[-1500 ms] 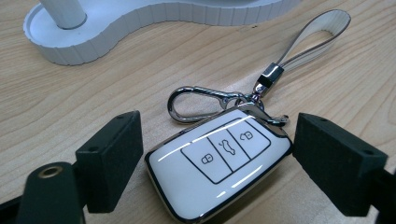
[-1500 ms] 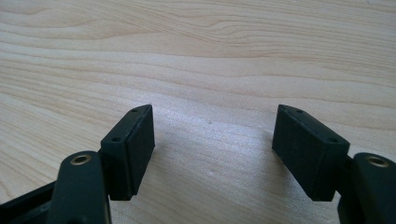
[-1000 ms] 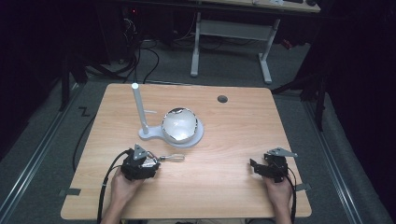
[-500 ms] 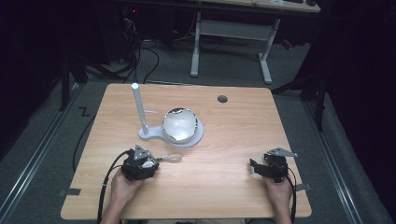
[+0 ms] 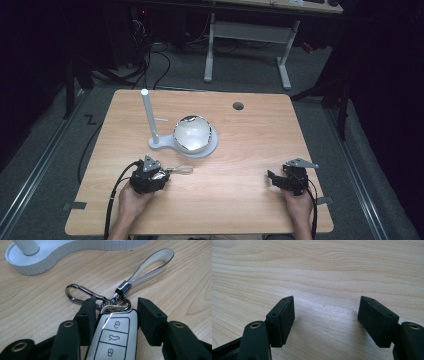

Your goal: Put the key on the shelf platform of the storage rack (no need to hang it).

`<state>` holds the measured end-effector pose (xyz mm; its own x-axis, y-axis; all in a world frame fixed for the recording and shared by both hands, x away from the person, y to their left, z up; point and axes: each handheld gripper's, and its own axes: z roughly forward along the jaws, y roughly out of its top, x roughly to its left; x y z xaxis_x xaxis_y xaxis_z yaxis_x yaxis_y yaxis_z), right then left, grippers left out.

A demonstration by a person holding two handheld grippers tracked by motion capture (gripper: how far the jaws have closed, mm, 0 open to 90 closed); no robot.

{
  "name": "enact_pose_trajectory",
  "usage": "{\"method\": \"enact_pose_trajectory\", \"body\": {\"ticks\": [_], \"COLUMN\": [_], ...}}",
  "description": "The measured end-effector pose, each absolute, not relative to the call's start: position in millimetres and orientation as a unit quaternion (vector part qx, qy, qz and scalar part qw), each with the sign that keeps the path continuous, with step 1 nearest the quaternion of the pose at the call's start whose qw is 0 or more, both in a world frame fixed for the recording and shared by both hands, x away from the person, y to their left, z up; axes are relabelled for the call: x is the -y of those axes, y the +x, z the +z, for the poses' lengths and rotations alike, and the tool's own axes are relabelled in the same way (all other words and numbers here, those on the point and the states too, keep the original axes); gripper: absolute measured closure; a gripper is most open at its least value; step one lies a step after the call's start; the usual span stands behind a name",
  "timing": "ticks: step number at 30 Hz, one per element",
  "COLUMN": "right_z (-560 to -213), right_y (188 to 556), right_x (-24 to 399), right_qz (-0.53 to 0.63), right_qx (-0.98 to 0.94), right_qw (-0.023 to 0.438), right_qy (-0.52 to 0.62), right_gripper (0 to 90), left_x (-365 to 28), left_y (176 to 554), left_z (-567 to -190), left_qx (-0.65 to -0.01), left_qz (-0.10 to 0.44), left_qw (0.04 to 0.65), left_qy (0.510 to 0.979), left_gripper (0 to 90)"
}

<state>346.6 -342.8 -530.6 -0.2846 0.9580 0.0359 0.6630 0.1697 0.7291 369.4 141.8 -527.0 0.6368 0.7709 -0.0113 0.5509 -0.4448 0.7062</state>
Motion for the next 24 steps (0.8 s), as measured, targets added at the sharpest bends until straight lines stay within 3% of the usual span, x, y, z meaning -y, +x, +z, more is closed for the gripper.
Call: {"method": "enact_pose_trajectory", "body": {"ticks": [24], "right_z": [-530.6], "right_y": [346.5], "right_x": [342.7], "right_qz": [0.329], "right_qx": [-0.731], "right_qw": [0.224], "right_qy": [0.554], "right_gripper": [30.2], "left_x": [-146.4], "left_y": [367.7], "left_z": [-509.0], "left_qx": [-0.398], "left_qz": [0.16], "left_qw": [0.371], "left_qy": [0.824], "left_gripper": [53.3]}}
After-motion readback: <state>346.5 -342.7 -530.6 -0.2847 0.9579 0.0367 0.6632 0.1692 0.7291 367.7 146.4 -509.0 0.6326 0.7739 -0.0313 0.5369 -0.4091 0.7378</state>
